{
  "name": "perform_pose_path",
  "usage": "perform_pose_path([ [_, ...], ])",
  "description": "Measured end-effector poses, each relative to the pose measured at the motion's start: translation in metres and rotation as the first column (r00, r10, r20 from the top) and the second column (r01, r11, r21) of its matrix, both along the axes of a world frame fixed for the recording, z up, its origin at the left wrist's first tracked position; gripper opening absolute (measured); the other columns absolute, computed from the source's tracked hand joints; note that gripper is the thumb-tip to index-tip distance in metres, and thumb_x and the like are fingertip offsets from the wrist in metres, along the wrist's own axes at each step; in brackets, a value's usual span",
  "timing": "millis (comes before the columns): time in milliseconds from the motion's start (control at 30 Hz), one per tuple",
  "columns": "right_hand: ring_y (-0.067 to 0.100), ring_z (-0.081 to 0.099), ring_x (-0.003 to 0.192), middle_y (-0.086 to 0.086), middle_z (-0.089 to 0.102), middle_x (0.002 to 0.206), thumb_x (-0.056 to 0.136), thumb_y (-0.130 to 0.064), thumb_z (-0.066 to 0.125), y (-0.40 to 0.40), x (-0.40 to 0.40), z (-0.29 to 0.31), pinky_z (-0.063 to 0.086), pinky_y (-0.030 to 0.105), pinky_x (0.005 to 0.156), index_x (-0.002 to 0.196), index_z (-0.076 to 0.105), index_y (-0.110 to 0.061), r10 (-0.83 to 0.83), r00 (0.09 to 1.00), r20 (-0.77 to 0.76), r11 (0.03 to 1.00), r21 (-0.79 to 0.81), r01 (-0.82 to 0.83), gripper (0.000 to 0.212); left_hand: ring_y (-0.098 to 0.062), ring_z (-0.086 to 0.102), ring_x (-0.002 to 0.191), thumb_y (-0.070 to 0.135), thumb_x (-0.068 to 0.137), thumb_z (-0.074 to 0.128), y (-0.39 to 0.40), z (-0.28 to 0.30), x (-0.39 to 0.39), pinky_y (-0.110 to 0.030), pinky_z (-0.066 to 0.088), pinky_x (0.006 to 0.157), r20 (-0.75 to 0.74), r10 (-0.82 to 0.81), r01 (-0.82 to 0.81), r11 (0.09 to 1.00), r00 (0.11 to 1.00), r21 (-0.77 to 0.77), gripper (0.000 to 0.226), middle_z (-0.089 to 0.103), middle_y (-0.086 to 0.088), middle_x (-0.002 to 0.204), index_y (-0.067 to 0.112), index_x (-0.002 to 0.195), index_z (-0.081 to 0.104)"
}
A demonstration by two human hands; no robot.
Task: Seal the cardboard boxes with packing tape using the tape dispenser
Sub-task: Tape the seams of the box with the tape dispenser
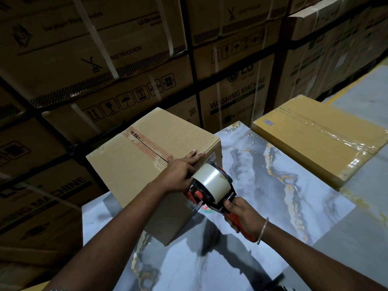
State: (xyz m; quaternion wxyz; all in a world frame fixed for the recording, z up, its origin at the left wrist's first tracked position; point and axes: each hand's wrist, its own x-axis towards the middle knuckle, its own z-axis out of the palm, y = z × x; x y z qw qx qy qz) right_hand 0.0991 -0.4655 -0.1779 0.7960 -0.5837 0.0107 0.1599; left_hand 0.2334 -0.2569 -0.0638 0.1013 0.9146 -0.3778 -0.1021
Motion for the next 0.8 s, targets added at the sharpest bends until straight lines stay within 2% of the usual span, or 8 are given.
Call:
perform_pose_path([
  [67,0.019,0.031,0.045,0.004,0.036,0.059,0.079,-0.061,0.075,0.001,0.0017,-0.0005,0.029,0.026,0.038,0.083,0.048,-0.005,0.003,1.0,0.01,1.0,0.013,-0.003,0.062,0.005,-0.002,0.143,0.016,0.089,0.064,-0.0002,0.0002,0.0002,-0.076,0.011,0.107,0.003,0.002,-0.002,1.0,1.0,0.021,0.022,0.02,0.015,0.163,0.014,0.106,0.078],
  [200,0.015,0.037,0.044,-0.004,0.048,0.059,0.092,-0.04,0.06,0.0001,0.0032,-0.0005,0.03,0.025,0.038,0.087,0.048,-0.003,-0.004,1.0,0.001,1.0,0.015,0.004,0.039,0.001,0.001,0.148,0.018,0.09,0.063,-0.0012,0.001,-0.001,-0.078,0.011,0.108,0.007,0.016,-0.016,0.999,1.0,0.039,0.024,0.018,0.016,0.164,0.016,0.11,0.077],
  [300,0.014,0.038,0.045,-0.004,0.049,0.058,0.093,-0.035,0.055,-0.001,0.0025,-0.0013,0.03,0.024,0.038,0.083,0.048,-0.004,-0.004,1.0,-0.012,1.0,0.019,0.005,0.033,0.001,0.0,0.148,0.023,0.093,0.061,-0.0019,0.0017,-0.0025,-0.077,0.011,0.108,0.019,0.008,-0.009,0.998,1.0,0.059,0.026,0.016,0.014,0.165,0.017,0.114,0.075],
  [433,0.016,0.038,0.046,0.0,0.046,0.058,0.085,-0.047,0.067,-0.0036,0.0022,-0.0036,0.03,0.024,0.038,0.08,0.048,-0.005,0.006,1.0,-0.017,1.0,0.017,-0.006,0.047,-0.009,-0.003,0.153,0.028,0.094,0.057,-0.0013,0.0039,-0.0027,-0.081,0.015,0.106,0.035,-0.047,0.04,0.986,0.998,0.163,0.035,0.006,0.012,0.167,0.018,0.125,0.069],
  [567,0.018,0.033,0.043,0.002,0.037,0.055,0.072,-0.065,0.079,-0.0059,0.0047,-0.0045,0.028,0.025,0.038,0.074,0.046,-0.008,0.021,1.0,0.013,1.0,0.012,-0.021,0.066,-0.013,-0.004,0.154,0.028,0.092,0.061,-0.0031,0.0094,-0.0046,-0.078,0.017,0.108,0.032,-0.061,0.052,0.971,0.998,0.234,0.049,0.001,0.008,0.168,0.016,0.139,0.057],
  [700,0.02,0.033,0.04,0.007,0.036,0.053,0.075,-0.066,0.077,-0.0051,0.0062,-0.0057,0.029,0.026,0.04,0.073,0.047,-0.007,0.019,1.0,0.02,0.999,-0.037,-0.018,0.066,-0.016,-0.007,0.154,0.027,0.093,0.061,-0.0067,0.0021,-0.005,-0.076,0.015,0.11,0.044,-0.043,0.03,0.963,0.998,0.267,0.061,-0.004,0.008,0.167,0.019,0.151,0.043],
  [800,0.02,0.032,0.038,0.006,0.036,0.051,0.08,-0.058,0.073,-0.0055,0.0072,-0.0079,0.026,0.028,0.04,0.072,0.047,-0.006,-0.003,1.0,0.004,0.998,-0.065,0.003,0.058,-0.015,-0.006,0.154,0.022,0.091,0.062,-0.0056,-0.0003,-0.0034,-0.077,0.018,0.109,0.065,-0.038,0.018,0.96,0.997,0.279,0.057,-0.004,0.009,0.167,0.018,0.147,0.048],
])
